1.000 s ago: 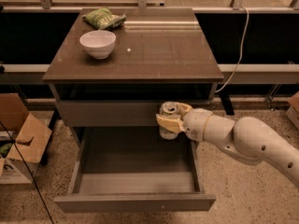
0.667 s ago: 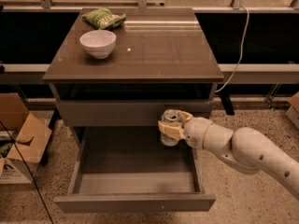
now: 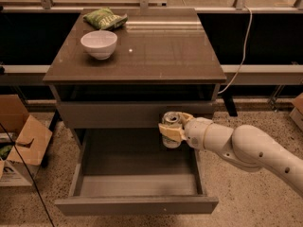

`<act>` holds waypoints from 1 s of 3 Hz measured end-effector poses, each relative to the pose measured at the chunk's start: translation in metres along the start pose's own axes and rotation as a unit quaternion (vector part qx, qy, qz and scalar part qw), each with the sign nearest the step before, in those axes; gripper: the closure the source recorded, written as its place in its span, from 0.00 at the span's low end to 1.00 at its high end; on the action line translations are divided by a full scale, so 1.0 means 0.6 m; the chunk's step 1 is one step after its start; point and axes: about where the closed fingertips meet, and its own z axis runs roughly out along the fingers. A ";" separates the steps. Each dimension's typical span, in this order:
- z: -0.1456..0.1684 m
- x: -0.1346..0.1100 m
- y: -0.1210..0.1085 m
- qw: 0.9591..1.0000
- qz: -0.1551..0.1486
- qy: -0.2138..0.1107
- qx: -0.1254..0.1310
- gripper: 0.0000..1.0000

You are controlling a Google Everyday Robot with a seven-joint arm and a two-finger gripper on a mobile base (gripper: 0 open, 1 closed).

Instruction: Place 7up can into middle drawer

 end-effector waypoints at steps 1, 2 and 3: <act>0.021 0.049 -0.002 1.000 -0.008 0.021 -0.017 1.00; 0.045 0.115 0.000 0.998 -0.008 0.044 -0.045 1.00; 0.071 0.178 0.009 0.996 -0.007 0.056 -0.074 1.00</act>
Offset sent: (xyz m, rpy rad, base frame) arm -0.0029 0.0074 -0.1257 -0.0789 0.1098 0.1580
